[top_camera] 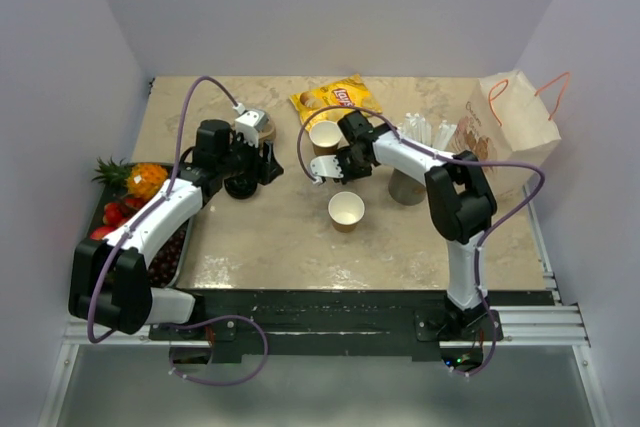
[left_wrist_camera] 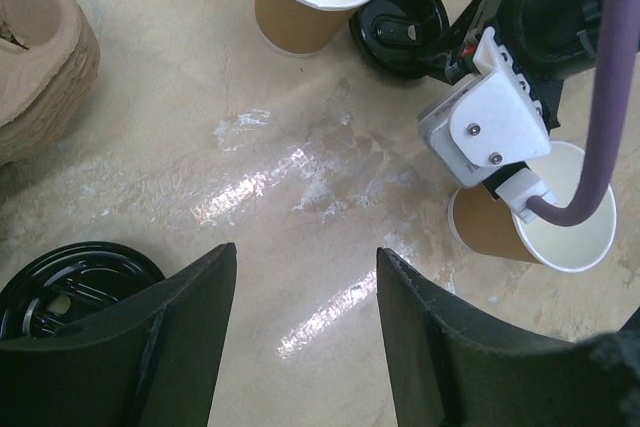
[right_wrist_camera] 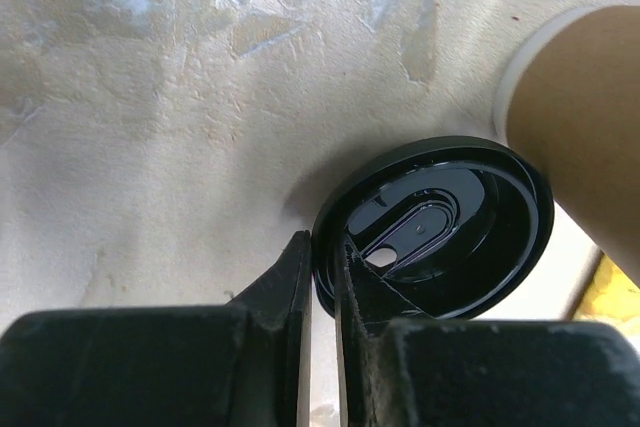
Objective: Pack the takeout coffee
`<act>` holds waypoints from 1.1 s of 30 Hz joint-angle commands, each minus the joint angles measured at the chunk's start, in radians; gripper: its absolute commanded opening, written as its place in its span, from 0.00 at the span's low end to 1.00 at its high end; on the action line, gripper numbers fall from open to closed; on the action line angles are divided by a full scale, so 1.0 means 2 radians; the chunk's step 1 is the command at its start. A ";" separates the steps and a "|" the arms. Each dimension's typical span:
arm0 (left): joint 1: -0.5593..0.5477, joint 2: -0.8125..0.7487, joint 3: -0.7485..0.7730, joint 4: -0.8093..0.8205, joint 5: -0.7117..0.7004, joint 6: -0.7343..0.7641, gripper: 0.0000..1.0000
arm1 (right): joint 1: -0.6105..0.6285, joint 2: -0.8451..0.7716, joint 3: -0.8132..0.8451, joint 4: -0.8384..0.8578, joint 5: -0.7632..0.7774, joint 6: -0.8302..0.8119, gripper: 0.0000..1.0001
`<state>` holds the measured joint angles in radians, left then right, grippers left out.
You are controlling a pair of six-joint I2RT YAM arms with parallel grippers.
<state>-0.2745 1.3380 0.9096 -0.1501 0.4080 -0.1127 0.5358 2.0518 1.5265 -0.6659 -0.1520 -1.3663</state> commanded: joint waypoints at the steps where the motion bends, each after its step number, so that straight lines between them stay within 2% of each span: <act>1: 0.005 -0.001 0.012 0.015 0.007 -0.002 0.63 | -0.004 -0.047 0.013 -0.017 -0.016 0.017 0.02; 7: 0.005 -0.008 0.006 0.019 0.025 0.003 0.63 | -0.008 -0.089 0.060 -0.072 -0.063 0.067 0.02; 9: 0.005 -0.011 0.004 0.018 0.038 0.013 0.63 | -0.008 -0.108 0.077 -0.094 -0.100 0.093 0.02; 14: 0.005 -0.025 0.002 0.001 0.055 0.079 0.63 | -0.008 -0.141 0.119 -0.149 -0.200 0.175 0.01; 18: 0.001 -0.077 -0.010 0.012 0.090 0.137 0.63 | -0.008 -0.164 0.127 -0.198 -0.285 0.232 0.02; 21: -0.025 -0.123 -0.015 0.002 0.104 0.233 0.63 | -0.008 -0.179 0.120 -0.229 -0.329 0.257 0.02; 22: -0.035 -0.135 -0.015 -0.001 0.101 0.286 0.63 | -0.008 -0.182 0.117 -0.238 -0.334 0.258 0.02; 27: -0.112 -0.190 -0.017 -0.023 0.080 0.460 0.64 | -0.009 -0.169 0.125 -0.309 -0.359 0.235 0.03; 28: -0.117 -0.191 -0.020 -0.024 0.081 0.515 0.64 | -0.008 -0.165 0.131 -0.318 -0.373 0.232 0.03; 31: -0.130 -0.180 -0.015 -0.045 0.091 0.614 0.63 | -0.008 -0.145 0.149 -0.365 -0.394 0.213 0.04; 33: -0.132 -0.161 -0.005 -0.061 0.107 0.654 0.62 | -0.008 -0.133 0.156 -0.384 -0.403 0.213 0.04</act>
<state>-0.5289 0.9562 0.8837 -0.2153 0.5682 0.8555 0.5224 1.7508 1.7752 -1.2789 -0.8494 -0.9184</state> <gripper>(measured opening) 0.628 0.109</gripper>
